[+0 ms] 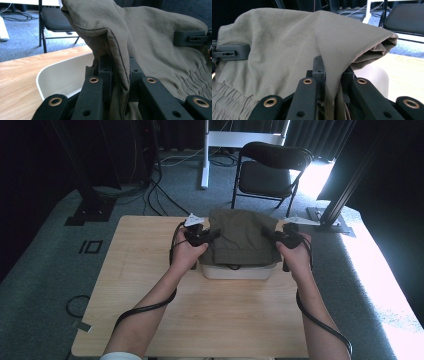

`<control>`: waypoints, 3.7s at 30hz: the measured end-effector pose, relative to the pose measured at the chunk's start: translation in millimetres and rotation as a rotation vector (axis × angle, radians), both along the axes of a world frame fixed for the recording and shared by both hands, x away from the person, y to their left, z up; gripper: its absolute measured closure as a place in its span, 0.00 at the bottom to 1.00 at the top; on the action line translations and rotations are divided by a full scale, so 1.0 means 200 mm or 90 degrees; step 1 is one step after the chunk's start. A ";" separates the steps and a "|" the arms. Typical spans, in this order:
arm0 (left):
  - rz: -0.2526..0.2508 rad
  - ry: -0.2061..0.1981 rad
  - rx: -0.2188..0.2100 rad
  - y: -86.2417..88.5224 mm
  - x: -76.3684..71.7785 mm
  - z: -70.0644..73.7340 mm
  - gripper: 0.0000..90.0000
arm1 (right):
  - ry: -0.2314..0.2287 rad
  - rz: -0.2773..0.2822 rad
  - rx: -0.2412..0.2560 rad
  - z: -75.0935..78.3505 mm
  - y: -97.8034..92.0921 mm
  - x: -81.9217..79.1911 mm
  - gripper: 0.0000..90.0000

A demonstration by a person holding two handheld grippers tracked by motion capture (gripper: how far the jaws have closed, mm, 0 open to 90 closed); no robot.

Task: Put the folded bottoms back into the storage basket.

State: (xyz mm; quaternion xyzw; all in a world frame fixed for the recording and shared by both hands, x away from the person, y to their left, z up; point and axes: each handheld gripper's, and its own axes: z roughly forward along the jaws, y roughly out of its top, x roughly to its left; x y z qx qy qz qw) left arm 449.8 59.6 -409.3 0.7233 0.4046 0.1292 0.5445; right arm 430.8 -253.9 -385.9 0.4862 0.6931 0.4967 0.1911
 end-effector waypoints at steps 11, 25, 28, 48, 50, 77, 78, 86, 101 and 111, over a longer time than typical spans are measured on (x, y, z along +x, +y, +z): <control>0.015 0.061 0.003 -0.04 0.15 -0.19 0.89 | 0.058 -0.022 0.000 -0.21 -0.01 0.16 0.89; 0.026 0.138 0.070 -0.08 0.24 -0.34 0.89 | 0.134 -0.045 -0.042 -0.40 0.02 0.29 0.89; 0.027 0.141 0.082 -0.10 0.25 -0.35 0.89 | 0.146 -0.054 -0.060 -0.42 0.03 0.29 0.89; 0.013 0.172 0.203 -0.20 0.26 -0.36 0.73 | 0.191 -0.053 -0.140 -0.47 0.07 0.33 0.74; 0.011 0.173 0.197 -0.20 0.26 -0.36 0.70 | 0.191 -0.047 -0.136 -0.47 0.08 0.33 0.67; -0.012 0.027 0.173 -0.15 0.12 -0.20 0.21 | 0.014 0.005 -0.074 -0.30 0.09 0.18 0.15; -0.011 0.025 0.169 -0.15 0.11 -0.20 0.21 | 0.010 0.000 -0.076 -0.30 0.09 0.17 0.16; 0.011 -0.002 0.137 -0.09 0.03 -0.20 0.21 | 0.006 0.021 -0.104 -0.29 0.11 0.09 0.16; -0.008 -0.042 0.132 0.00 -0.15 -0.14 0.19 | -0.034 0.052 -0.113 -0.27 0.15 -0.05 0.15; -0.024 -0.037 0.122 0.04 -0.24 -0.16 0.19 | -0.052 0.055 -0.121 -0.28 0.11 -0.15 0.15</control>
